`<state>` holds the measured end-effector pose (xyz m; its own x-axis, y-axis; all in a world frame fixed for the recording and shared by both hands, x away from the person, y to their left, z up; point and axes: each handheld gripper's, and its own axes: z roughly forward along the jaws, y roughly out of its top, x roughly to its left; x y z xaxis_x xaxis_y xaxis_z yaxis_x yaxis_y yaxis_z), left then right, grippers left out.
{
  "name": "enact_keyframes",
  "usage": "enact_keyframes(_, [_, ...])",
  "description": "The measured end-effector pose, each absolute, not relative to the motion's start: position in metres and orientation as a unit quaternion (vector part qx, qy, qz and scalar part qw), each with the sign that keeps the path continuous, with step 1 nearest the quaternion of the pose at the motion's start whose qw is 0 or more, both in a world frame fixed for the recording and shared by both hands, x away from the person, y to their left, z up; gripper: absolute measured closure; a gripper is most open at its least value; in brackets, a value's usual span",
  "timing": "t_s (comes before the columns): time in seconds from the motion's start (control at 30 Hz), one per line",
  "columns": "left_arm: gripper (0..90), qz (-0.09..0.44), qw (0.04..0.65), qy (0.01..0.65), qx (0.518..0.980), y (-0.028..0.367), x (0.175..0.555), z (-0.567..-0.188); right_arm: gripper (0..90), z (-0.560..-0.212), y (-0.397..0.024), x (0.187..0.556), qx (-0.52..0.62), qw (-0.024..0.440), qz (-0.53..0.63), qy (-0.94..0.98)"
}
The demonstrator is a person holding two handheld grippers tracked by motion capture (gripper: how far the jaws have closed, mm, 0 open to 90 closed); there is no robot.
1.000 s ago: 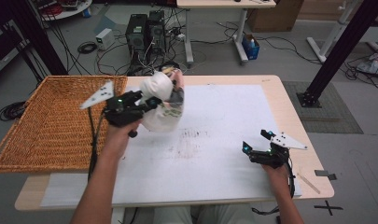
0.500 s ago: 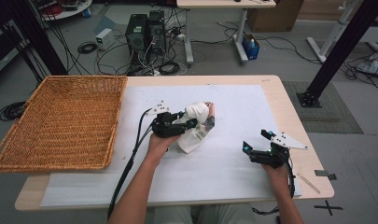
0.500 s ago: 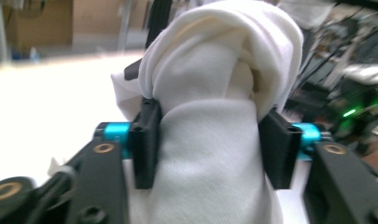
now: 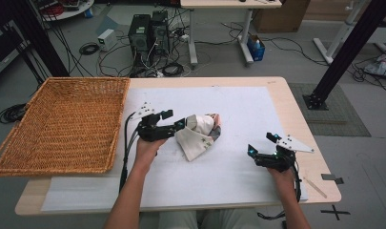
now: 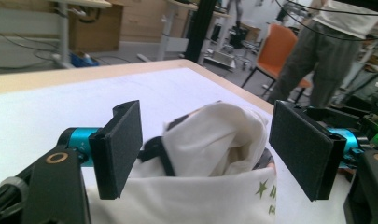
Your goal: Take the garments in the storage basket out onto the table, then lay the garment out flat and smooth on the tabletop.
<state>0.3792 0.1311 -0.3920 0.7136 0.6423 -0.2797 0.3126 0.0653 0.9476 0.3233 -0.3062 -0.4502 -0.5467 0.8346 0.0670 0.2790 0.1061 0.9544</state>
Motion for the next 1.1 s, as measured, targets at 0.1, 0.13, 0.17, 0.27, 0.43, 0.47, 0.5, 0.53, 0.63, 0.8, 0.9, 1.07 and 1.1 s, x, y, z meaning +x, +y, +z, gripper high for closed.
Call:
enact_keyframes(0.1, [25.7,0.139,0.646,0.366,0.655,0.144,0.369,-0.388,5.5,-0.45,-0.306,0.323,0.4,0.26,0.536,0.697])
enact_keyframes(0.13, [25.7,0.142,0.649,0.367,0.651,0.147,0.364,-0.386,5.5,-0.45,-0.306,0.323,0.4,0.26,0.535,0.697])
enact_keyframes(0.17, [25.7,0.145,0.649,0.368,0.65,0.15,0.36,-0.386,5.5,-0.45,-0.306,0.323,0.4,0.259,0.535,0.697])
enact_keyframes(0.27, [25.7,0.153,0.654,0.368,0.643,0.154,0.352,-0.384,5.5,-0.45,-0.306,0.323,0.401,0.26,0.535,0.697])
enact_keyframes(0.43, [25.7,0.156,0.659,0.368,0.637,0.159,0.344,-0.383,5.5,-0.45,-0.306,0.323,0.401,0.259,0.534,0.698])
enact_keyframes(0.47, [25.7,0.158,0.657,0.367,0.639,0.16,0.343,-0.383,5.5,-0.45,-0.306,0.323,0.401,0.26,0.533,0.698])
enact_keyframes(0.5, [25.7,0.158,0.657,0.367,0.639,0.16,0.342,-0.383,5.5,-0.45,-0.306,0.323,0.4,0.261,0.533,0.698])
enact_keyframes(0.53, [25.7,0.158,0.659,0.367,0.637,0.16,0.34,-0.383,5.5,-0.45,-0.306,0.323,0.4,0.261,0.533,0.698])
enact_keyframes(0.63, [25.7,0.159,0.66,0.363,0.638,0.159,0.338,-0.383,5.5,-0.45,-0.306,0.323,0.402,0.258,0.535,0.697])
enact_keyframes(0.8, [25.7,0.154,0.659,0.365,0.639,0.154,0.337,-0.385,5.5,-0.45,-0.307,0.324,0.404,0.256,0.536,0.696])
enact_keyframes(0.9, [25.7,0.155,0.66,0.365,0.638,0.152,0.337,-0.384,5.5,-0.45,-0.306,0.324,0.403,0.257,0.535,0.697])
enact_keyframes(1.07, [25.7,0.156,0.656,0.371,0.639,0.153,0.341,-0.386,5.5,-0.45,-0.306,0.324,0.407,0.262,0.533,0.694])
enact_keyframes(1.1, [25.7,0.156,0.654,0.373,0.639,0.154,0.342,-0.386,5.5,-0.45,-0.306,0.324,0.408,0.262,0.532,0.694])
